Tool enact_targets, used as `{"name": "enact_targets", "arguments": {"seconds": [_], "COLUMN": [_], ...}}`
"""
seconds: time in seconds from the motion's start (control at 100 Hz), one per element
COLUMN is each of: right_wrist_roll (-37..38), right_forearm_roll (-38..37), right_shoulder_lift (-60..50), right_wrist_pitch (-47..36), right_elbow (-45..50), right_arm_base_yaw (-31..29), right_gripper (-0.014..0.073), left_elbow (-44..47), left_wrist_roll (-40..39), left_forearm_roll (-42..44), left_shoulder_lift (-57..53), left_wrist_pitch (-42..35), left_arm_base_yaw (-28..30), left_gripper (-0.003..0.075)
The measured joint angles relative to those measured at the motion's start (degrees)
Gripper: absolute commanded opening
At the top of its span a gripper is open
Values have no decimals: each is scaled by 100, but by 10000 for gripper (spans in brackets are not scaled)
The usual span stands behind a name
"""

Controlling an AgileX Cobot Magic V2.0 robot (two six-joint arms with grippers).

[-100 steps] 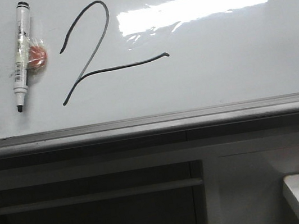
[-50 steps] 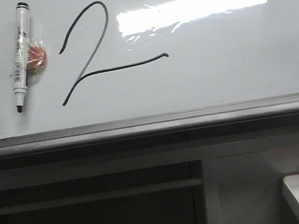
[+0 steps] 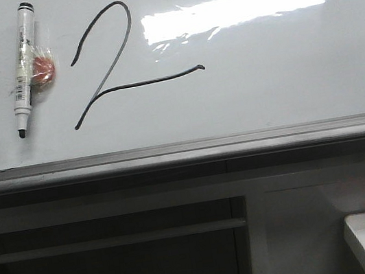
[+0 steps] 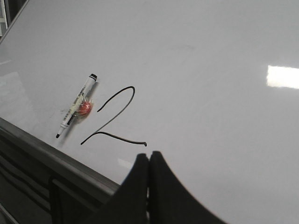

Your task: Write number 2 on whiteboard

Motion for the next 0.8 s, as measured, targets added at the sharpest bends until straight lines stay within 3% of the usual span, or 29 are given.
{"name": "enact_targets", "arguments": {"seconds": [0.62, 0.8], "right_wrist_roll": [-10, 390], "right_forearm_roll": [0, -1141], "right_shoulder_lift": [0, 0], "right_wrist_pitch": [0, -231], "right_elbow": [0, 115], "right_arm_base_yaw": [0, -138], "right_gripper": [-74, -74], "left_elbow": [0, 0], "left_wrist_roll": [2, 2], "left_forearm_roll": [0, 0], "left_shoulder_lift": [0, 0], "left_wrist_pitch": [0, 0], "left_arm_base_yaw": [0, 0], "left_gripper": [-20, -20]}}
